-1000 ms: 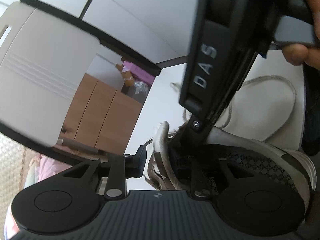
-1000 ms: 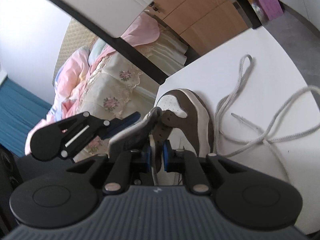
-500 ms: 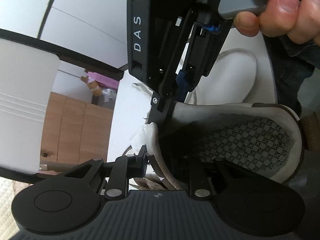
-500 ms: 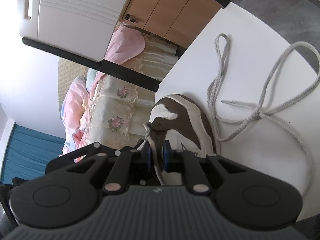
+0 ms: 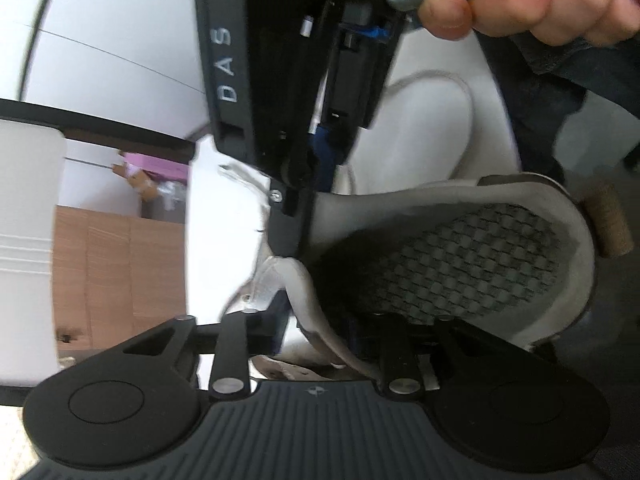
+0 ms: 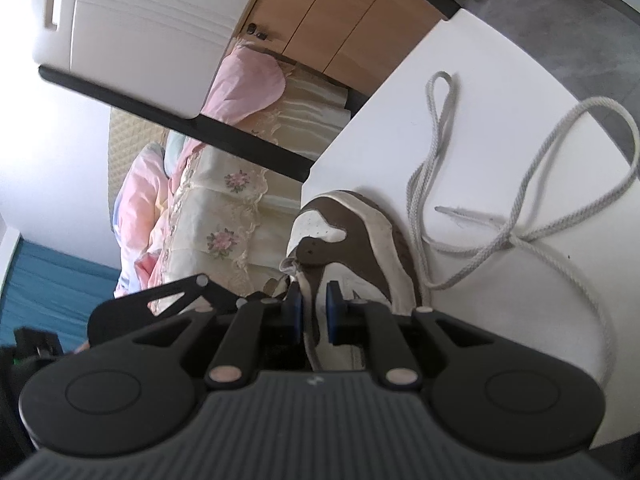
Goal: Lace up shoes with both hands
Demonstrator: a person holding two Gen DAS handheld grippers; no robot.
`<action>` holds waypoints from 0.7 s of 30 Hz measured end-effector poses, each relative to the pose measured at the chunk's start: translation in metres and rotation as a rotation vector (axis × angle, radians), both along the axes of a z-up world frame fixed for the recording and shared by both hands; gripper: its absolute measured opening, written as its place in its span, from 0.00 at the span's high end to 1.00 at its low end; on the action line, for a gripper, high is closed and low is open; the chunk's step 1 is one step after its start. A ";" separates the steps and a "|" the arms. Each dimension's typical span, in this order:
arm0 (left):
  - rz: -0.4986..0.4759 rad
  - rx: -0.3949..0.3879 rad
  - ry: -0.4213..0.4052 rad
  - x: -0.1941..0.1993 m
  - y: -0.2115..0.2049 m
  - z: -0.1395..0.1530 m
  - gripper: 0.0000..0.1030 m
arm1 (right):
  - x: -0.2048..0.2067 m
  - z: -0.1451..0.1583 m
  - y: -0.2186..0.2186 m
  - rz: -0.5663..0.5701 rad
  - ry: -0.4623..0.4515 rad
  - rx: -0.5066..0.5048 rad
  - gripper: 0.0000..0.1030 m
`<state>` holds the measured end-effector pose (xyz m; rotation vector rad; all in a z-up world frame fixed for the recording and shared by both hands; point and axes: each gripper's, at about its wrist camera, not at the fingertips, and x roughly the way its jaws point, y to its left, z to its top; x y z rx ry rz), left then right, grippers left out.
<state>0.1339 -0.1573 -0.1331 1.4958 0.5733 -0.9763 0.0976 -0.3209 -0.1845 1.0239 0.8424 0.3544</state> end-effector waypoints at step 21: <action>0.051 0.042 0.203 0.060 -0.043 0.034 0.63 | 0.005 -0.001 -0.005 0.048 0.011 0.043 0.87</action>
